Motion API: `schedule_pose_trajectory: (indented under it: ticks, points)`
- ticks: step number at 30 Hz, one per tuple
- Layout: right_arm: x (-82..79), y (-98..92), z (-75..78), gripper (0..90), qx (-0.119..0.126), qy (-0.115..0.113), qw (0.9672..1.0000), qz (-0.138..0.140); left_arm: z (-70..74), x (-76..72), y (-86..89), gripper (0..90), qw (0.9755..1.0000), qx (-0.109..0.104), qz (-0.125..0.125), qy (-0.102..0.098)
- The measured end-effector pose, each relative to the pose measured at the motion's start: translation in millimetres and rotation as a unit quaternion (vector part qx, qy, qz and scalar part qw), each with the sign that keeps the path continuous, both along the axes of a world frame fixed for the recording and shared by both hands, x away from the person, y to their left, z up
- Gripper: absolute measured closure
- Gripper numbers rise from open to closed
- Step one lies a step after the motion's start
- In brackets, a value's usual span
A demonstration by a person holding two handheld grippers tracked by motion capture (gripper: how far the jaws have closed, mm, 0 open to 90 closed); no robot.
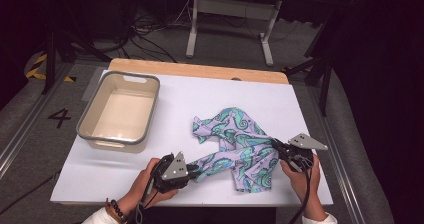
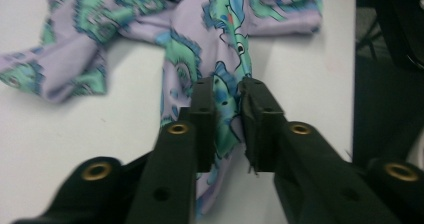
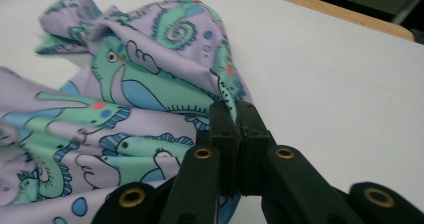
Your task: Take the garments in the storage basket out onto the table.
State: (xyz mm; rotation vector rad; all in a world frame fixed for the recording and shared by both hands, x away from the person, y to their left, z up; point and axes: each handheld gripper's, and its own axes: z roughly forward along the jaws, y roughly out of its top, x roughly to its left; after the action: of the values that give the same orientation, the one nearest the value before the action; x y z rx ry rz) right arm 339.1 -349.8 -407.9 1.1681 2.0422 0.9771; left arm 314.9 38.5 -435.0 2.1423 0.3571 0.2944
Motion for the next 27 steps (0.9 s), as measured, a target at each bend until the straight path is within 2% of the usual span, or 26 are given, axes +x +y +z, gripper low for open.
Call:
schedule_pose_trajectory:
  ticks: [2, 3, 4, 5, 7, 8, 9, 10, 11, 12, 13, 14, 15, 16, 17, 18, 21, 23, 24, 25, 26, 27]
  points:
    - [0.3, -5.4, -0.8, 88.0, -0.006, 0.002, 0.9999, -0.014, 5.7, 9.0, -1.7, 62.8, 0.9998, -0.004, 0.014, -0.014]
    - [1.1, -10.0, -1.5, 87.3, -0.006, 0.005, 0.9997, -0.024, 8.2, 12.2, -1.9, 58.4, 0.9996, -0.012, 0.02, -0.018]
    - [1.8, -12.4, -1.9, 87.1, -0.008, 0.008, 0.9994, -0.032, 11.7, 17.2, -2.0, 56.1, 0.9992, -0.028, 0.025, -0.016]
    - [2.7, -15.0, -2.5, 86.4, -0.011, 0.01, 0.9991, -0.04, 15.3, 22.8, -3.0, 54.0, 0.999, -0.032, 0.026, -0.016]
    - [5.3, -17.8, -4.4, 82.4, -0.013, 0.017, 0.9983, -0.054, 20.0, 33.3, -9.3, 48.3, 0.9984, -0.012, 0.037, -0.042]
    - [6.7, -17.6, -5.5, 82.0, -0.021, 0.024, 0.998, -0.055, 20.0, 33.3, -9.3, 47.6, 0.9984, -0.012, 0.037, -0.042]
    - [8.1, -16.3, -7.1, 76.8, -0.028, 0.025, 0.9979, -0.053, 21.6, 45.8, -17.0, 45.2, 0.9978, 0.001, 0.04, -0.052]
    - [8.4, -15.9, -7.3, 70.5, -0.021, 0.023, 0.9984, -0.047, 20.8, 57.8, -25.2, 42.5, 0.9976, 0.012, 0.045, -0.05]
    - [8.8, -14.9, -7.3, 64.2, -0.014, 0.021, 0.9989, -0.04, 18.8, 67.4, -32.1, 40.2, 0.998, 0.019, 0.037, -0.047]
    - [9.2, -12.6, -7.1, 55.1, -0.005, 0.015, 0.9995, -0.027, 17.5, 72.5, -36.0, 38.9, 0.9978, 0.026, 0.038, -0.047]
    - [9.5, -11.2, -7.0, 50.0, 0.002, 0.011, 0.9998, -0.018, 15.6, 77.7, -40.3, 38.9, 0.9973, 0.033, 0.042, -0.049]
    - [10.0, -9.8, -7.2, 46.8, 0.01, 0.01, 0.9999, -0.008, 11.5, 87.9, -47.8, 38.9, 0.9968, 0.044, 0.045, -0.05]
    - [11.8, -7.3, -8.8, 43.7, 0.023, 0.011, 0.9996, 0.011, 8.6, 93.8, -51.8, 38.3, 0.9971, 0.046, 0.038, -0.047]
    - [13.5, -6.1, -10.8, 42.6, 0.026, 0.012, 0.9995, 0.012, 5.9, 97.6, -55.1, 38.4, 0.9967, 0.052, 0.04, -0.048]
    - [15.3, -5.6, -12.9, 40.1, 0.026, 0.015, 0.9995, 0.007, 2.3, 102.5, -59.1, 38.3, 0.9959, 0.067, 0.04, -0.045]
    - [18.1, -5.3, -15.9, 38.9, 0.026, 0.022, 0.9994, 0.005, -1.7, 107.7, -62.6, 38.4, 0.996, 0.072, 0.039, -0.037]
    - [23.9, -7.4, -24.2, 41.0, 0.03, 0.039, 0.9988, -0.002, -13.6, 122.0, -71.3, 39.3, 0.994, 0.099, 0.042, -0.022]
    - [25.9, -9.8, -28.6, 48.4, 0.038, 0.056, 0.9977, 0.001, -20.0, 128.4, -75.3, 42.8, 0.9928, 0.109, 0.048, -0.015]
    - [26.1, -10.7, -29.7, 56.7, 0.036, 0.061, 0.9975, 0.0, -22.9, 130.8, -76.8, 45.8, 0.9916, 0.117, 0.054, -0.012]
    - [26.0, -11.4, -30.5, 64.6, 0.036, 0.066, 0.9971, 0.005, -24.3, 132.6, -77.3, 55.0, 0.9921, 0.116, 0.047, -0.011]
    - [25.6, -11.8, -30.7, 67.3, 0.035, 0.067, 0.9971, 0.009, -26.6, 134.6, -77.5, 64.5, 0.9915, 0.122, 0.044, -0.007]
    - [24.6, -12.0, -30.6, 72.1, 0.032, 0.07, 0.997, 0.01, -26.8, 135.9, -76.5, 71.7, 0.9916, 0.119, 0.049, -0.006]
